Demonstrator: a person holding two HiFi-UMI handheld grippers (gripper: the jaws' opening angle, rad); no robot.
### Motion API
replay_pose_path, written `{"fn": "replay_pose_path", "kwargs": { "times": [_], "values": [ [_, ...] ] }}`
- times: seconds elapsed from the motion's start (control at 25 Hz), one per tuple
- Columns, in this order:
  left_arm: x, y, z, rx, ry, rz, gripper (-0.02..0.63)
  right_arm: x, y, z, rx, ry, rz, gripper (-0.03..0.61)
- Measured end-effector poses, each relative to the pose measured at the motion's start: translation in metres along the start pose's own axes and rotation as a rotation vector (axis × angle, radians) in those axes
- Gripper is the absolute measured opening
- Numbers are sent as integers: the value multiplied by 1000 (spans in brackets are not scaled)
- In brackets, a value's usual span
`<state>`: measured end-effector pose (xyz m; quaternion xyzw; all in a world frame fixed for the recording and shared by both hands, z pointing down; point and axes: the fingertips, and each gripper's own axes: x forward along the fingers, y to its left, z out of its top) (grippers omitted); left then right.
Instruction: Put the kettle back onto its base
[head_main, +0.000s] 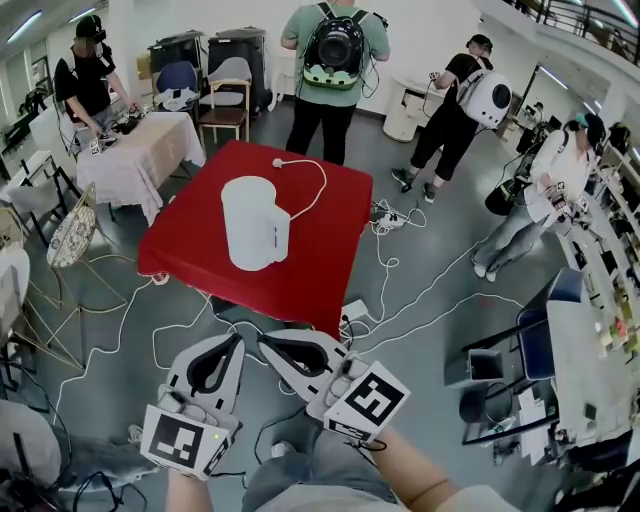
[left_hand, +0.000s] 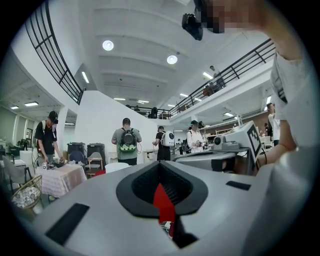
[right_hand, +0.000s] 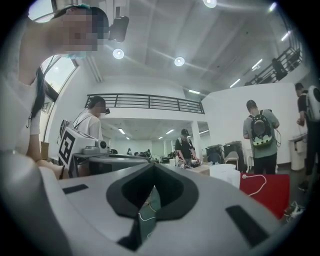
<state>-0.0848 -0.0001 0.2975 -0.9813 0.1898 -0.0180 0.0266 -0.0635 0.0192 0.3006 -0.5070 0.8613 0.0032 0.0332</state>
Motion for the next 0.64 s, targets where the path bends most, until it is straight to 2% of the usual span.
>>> {"fn": "replay_pose_path", "kwargs": {
  "times": [0.64],
  "values": [
    [-9, -24, 16, 1, -32, -20, 11, -21, 18, 22, -45, 4, -32, 8]
  ]
}}
